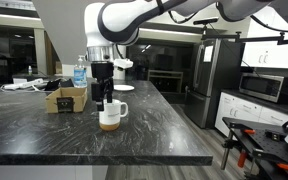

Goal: Move the mug forward

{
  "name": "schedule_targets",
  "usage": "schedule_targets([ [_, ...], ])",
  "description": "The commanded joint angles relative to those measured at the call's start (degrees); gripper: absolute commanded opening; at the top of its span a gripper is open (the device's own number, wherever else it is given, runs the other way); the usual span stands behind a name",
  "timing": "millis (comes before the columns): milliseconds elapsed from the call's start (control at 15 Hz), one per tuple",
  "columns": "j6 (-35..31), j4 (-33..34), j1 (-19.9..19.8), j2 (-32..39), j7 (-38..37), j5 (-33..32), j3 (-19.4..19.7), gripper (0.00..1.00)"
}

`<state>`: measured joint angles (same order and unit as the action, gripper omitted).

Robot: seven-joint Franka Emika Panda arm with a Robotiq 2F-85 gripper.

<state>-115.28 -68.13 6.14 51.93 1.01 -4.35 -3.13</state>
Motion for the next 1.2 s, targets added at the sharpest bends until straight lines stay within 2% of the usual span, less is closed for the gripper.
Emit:
schedule_targets([
  [0, 3.4, 6.3, 0.9, 4.4, 1.2, -1.3, 0.9, 0.88],
  [67, 3.7, 7.1, 0.9, 5.2, 1.3, -1.2, 0.8, 0.76],
  [333, 3.3, 9.2, 1.4, 7.3, 1.3, -2.6, 1.4, 0.45],
  [733, 3.1, 9.2, 1.6, 6.2, -0.1, -3.8, 2.7, 0.01],
  [1133, 1.9, 6.2, 0.1, 2.5, -0.4, -3.7, 4.6, 0.03],
])
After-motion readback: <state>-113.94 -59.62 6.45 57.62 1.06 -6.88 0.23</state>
